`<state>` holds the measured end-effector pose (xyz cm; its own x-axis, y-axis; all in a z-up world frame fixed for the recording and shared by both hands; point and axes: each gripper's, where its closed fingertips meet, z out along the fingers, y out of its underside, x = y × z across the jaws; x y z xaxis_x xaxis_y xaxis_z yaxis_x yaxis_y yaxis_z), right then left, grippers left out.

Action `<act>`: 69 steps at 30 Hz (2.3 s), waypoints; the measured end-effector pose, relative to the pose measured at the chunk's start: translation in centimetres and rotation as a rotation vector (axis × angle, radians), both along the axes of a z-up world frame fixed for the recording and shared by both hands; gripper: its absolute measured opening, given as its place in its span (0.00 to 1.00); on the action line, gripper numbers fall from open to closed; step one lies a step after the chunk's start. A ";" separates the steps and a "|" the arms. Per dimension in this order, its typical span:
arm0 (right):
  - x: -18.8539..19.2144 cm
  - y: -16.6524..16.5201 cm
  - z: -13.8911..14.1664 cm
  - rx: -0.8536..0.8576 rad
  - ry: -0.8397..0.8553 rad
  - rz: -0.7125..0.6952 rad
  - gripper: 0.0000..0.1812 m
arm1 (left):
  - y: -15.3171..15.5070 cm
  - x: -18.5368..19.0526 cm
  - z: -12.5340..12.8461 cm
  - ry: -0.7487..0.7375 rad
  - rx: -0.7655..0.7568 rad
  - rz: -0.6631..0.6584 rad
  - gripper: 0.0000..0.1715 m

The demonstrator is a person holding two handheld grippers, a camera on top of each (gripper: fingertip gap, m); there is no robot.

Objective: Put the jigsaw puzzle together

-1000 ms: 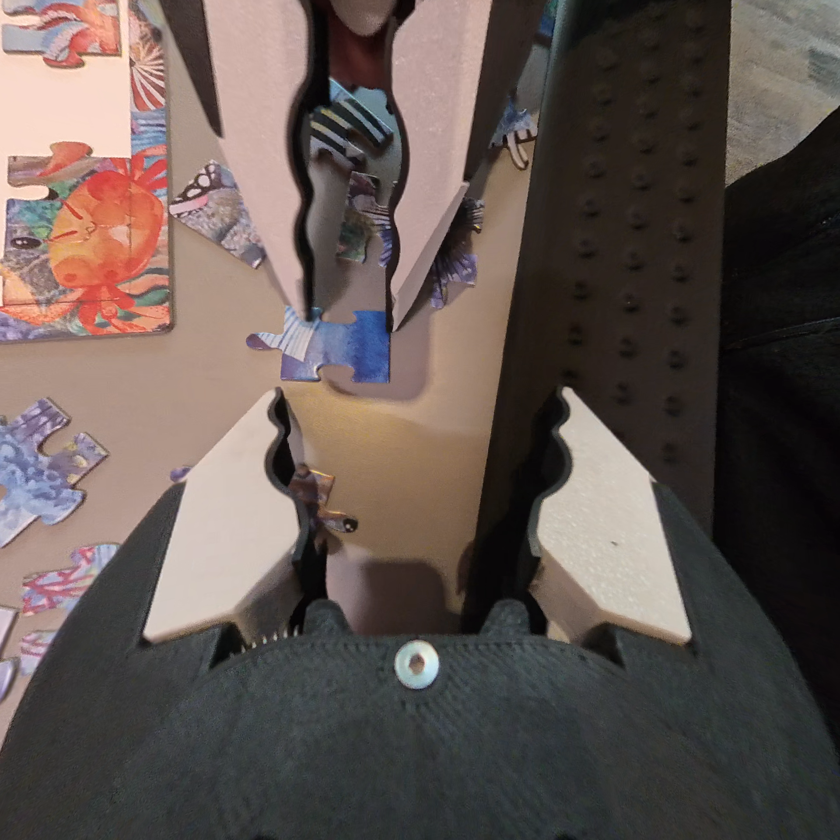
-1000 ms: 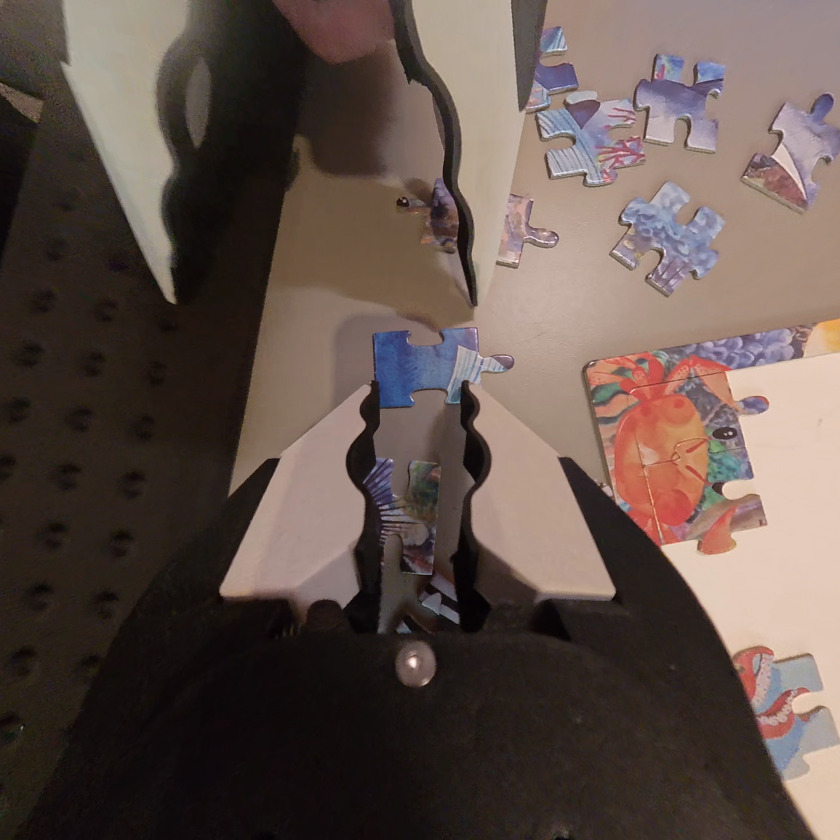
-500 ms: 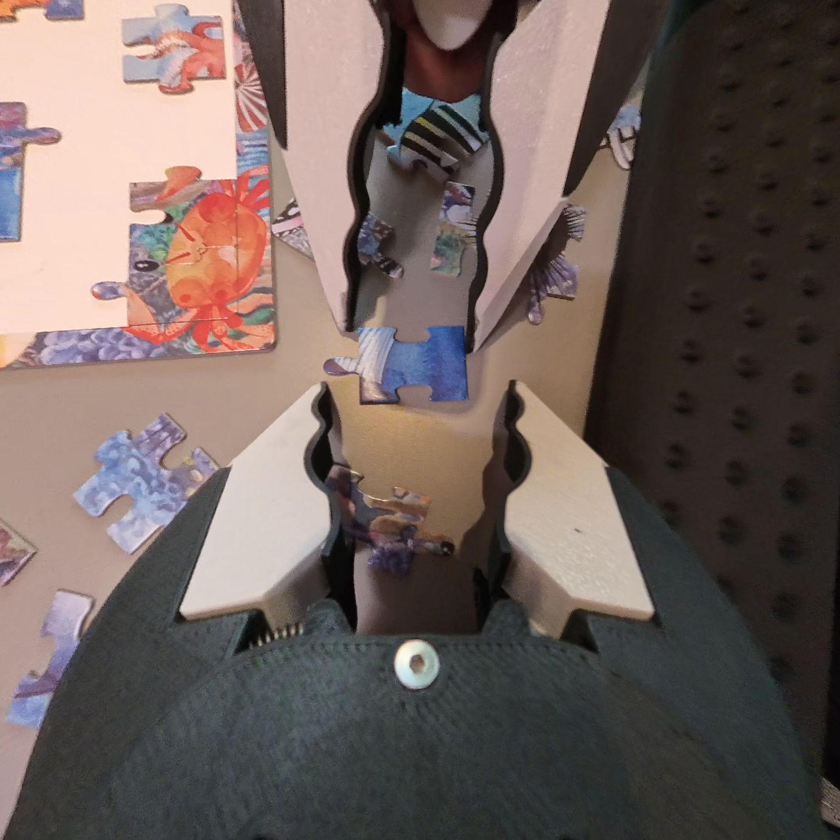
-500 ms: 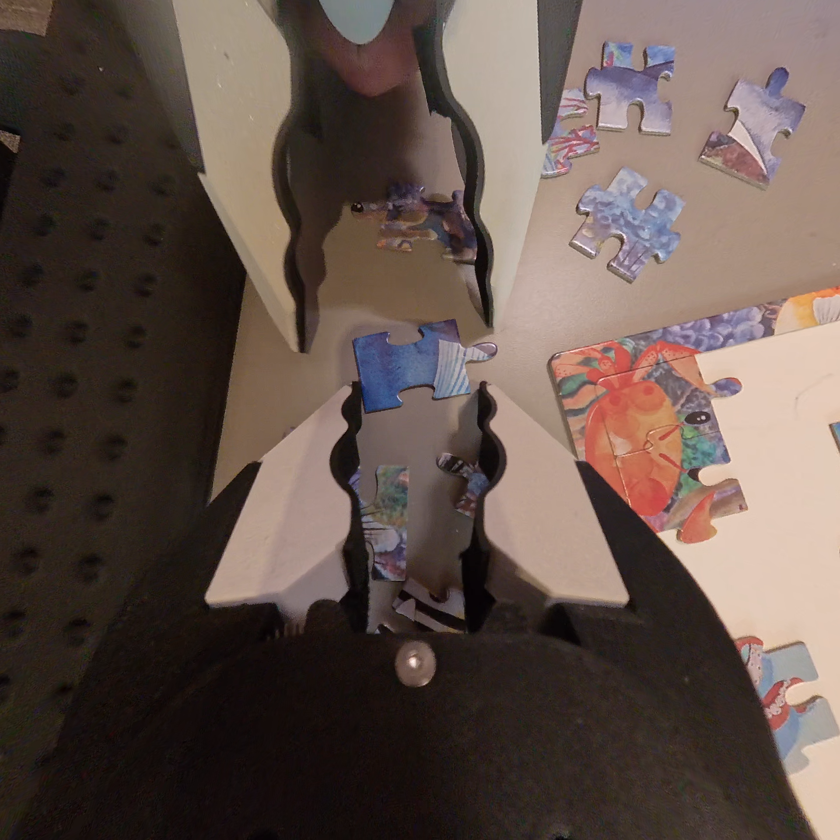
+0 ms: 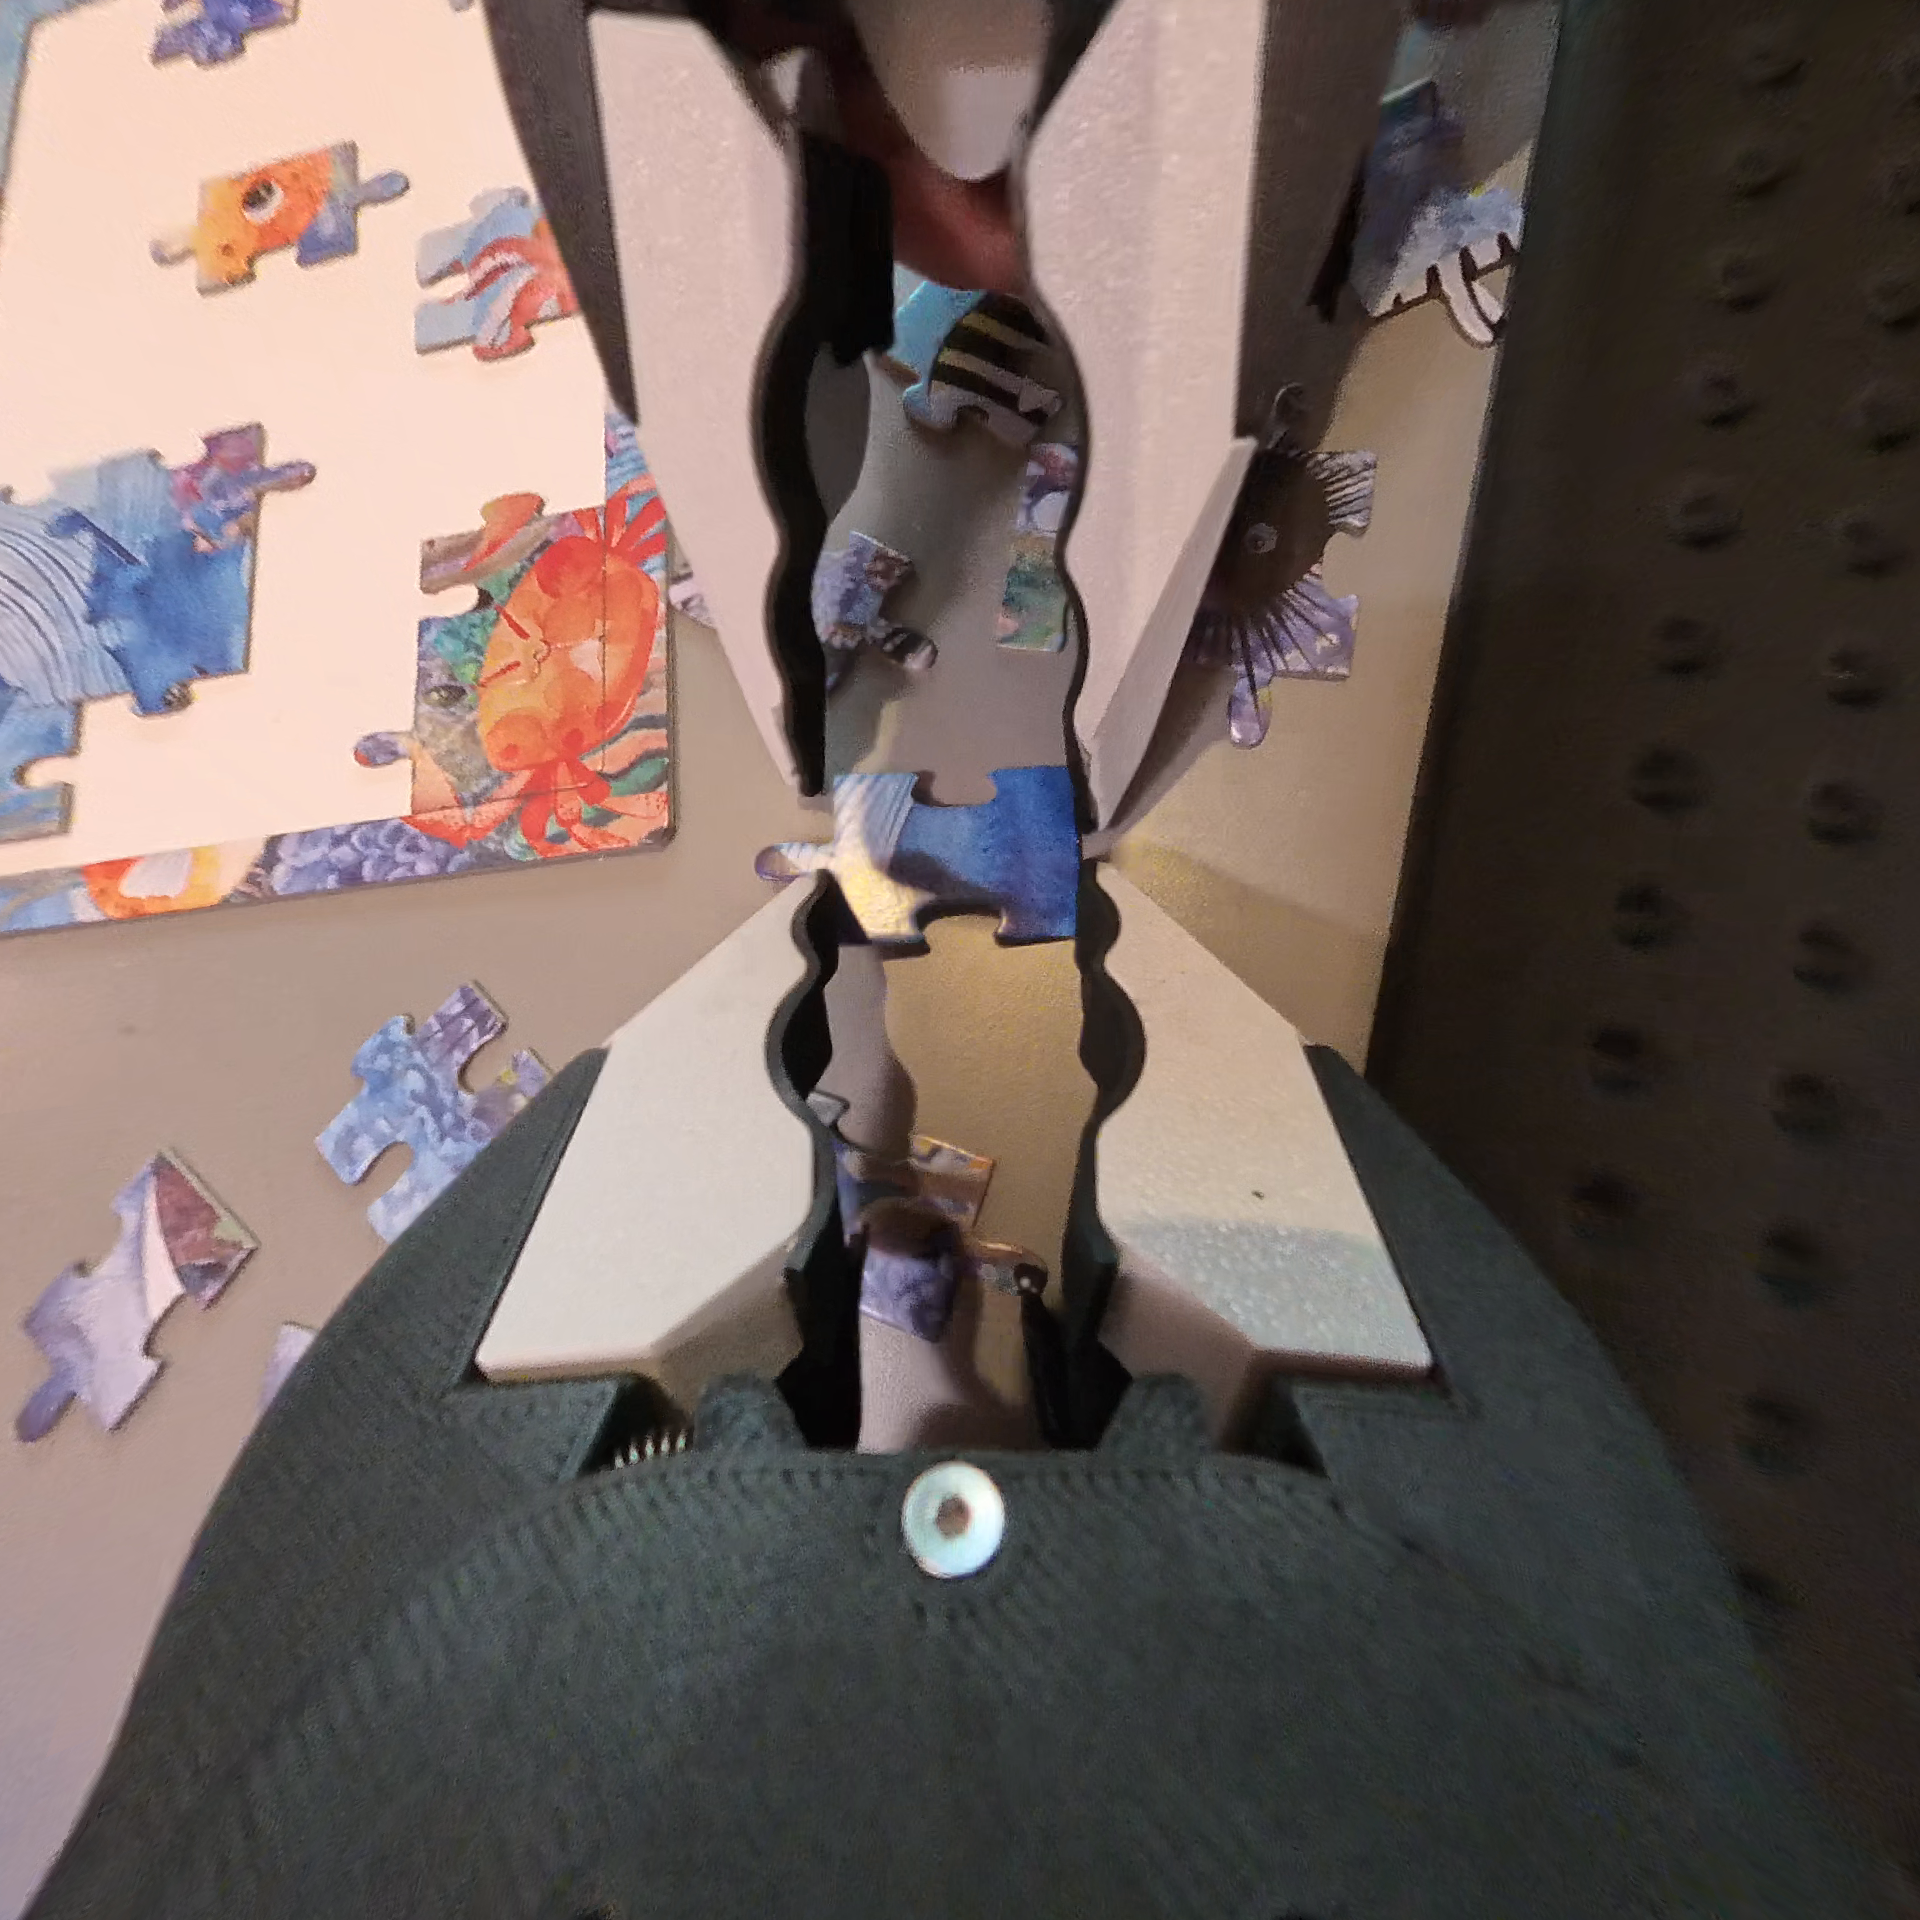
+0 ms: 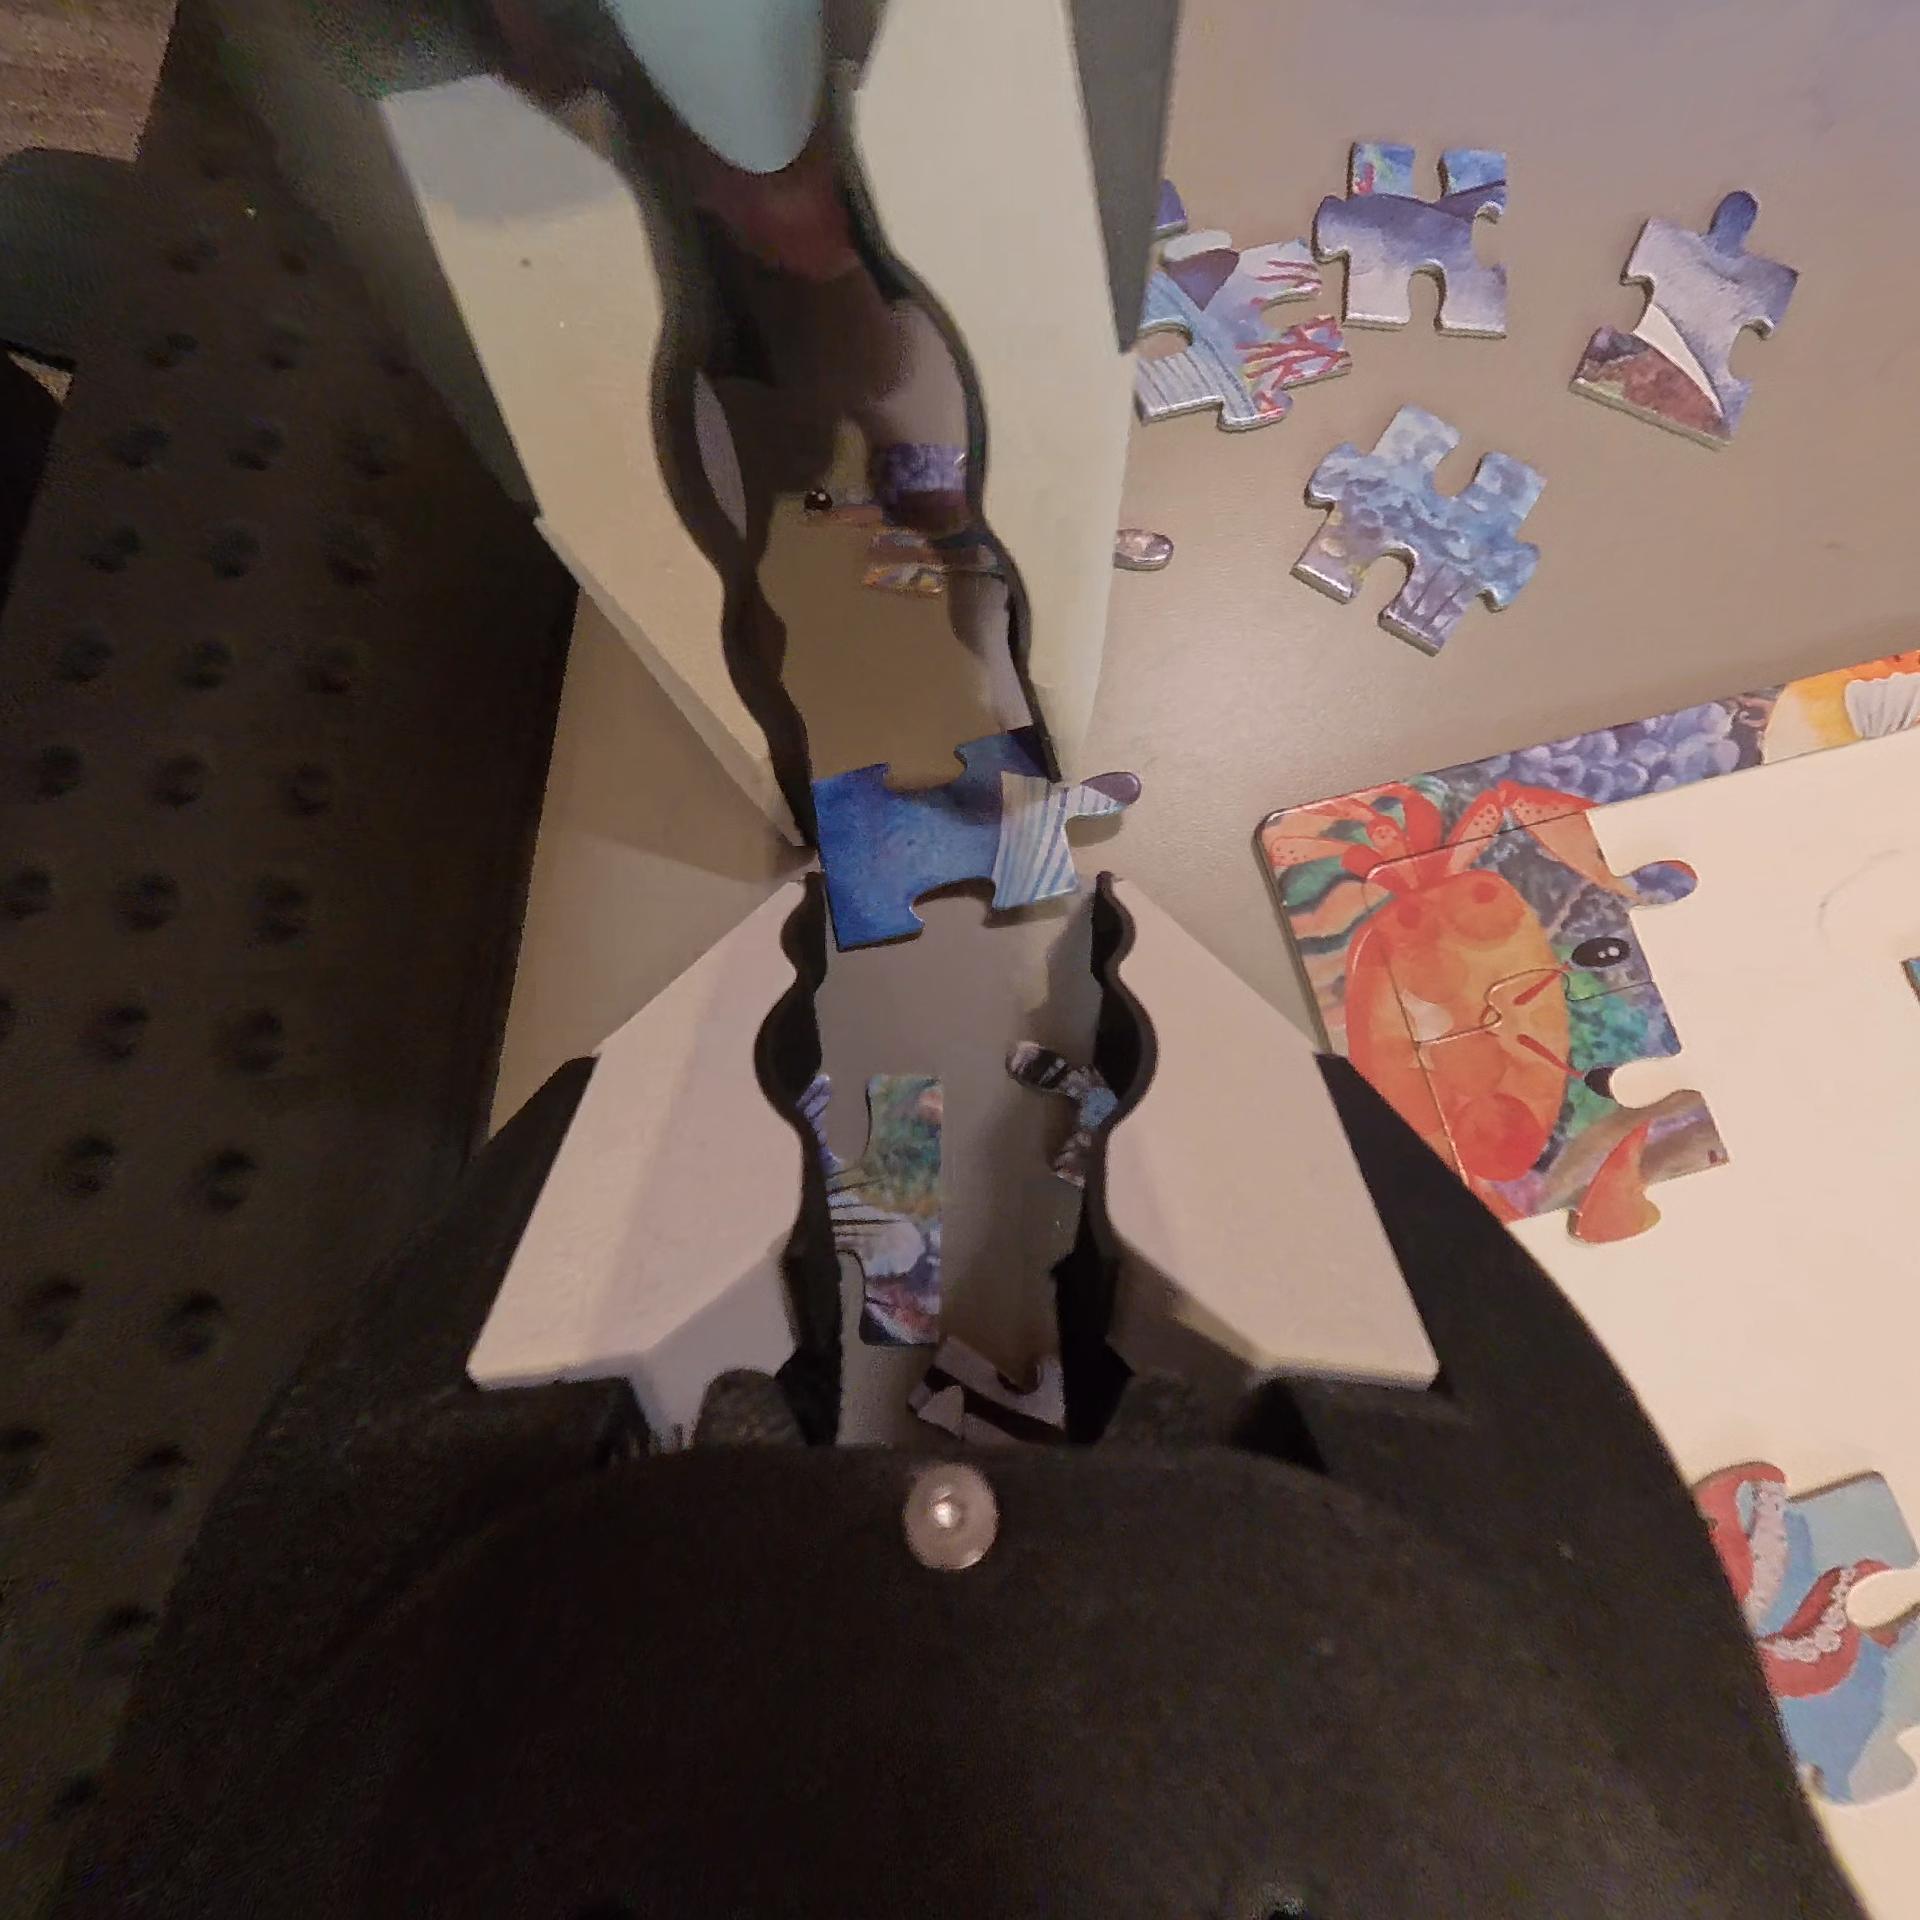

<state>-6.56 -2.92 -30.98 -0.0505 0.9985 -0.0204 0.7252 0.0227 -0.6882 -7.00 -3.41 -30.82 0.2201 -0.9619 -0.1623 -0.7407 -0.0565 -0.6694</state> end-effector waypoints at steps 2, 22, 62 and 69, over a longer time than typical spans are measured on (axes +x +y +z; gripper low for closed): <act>0.0 0.0 0.2 -0.057 0.017 -0.021 0.28 | 0.1 0.1 0.2 0.021 0.088 -0.015 0.26; 0.6 2.3 4.6 -0.354 0.195 -0.096 0.00 | 2.3 0.3 4.0 0.073 0.511 -0.048 0.23; 6.5 19.5 3.0 -0.466 -0.027 -0.248 0.17 | 20.4 2.8 -0.3 0.040 -0.075 0.033 0.16; 6.2 22.4 1.1 -0.141 -0.088 -0.318 0.23 | 21.9 0.8 0.7 0.058 -0.061 0.129 0.23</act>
<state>-0.37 19.51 -29.90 0.2701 0.9511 -0.1496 0.7374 -0.3042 -0.6031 -6.19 18.52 -30.09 0.3343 -0.9347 -0.1203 -0.7620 -0.1930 -0.6181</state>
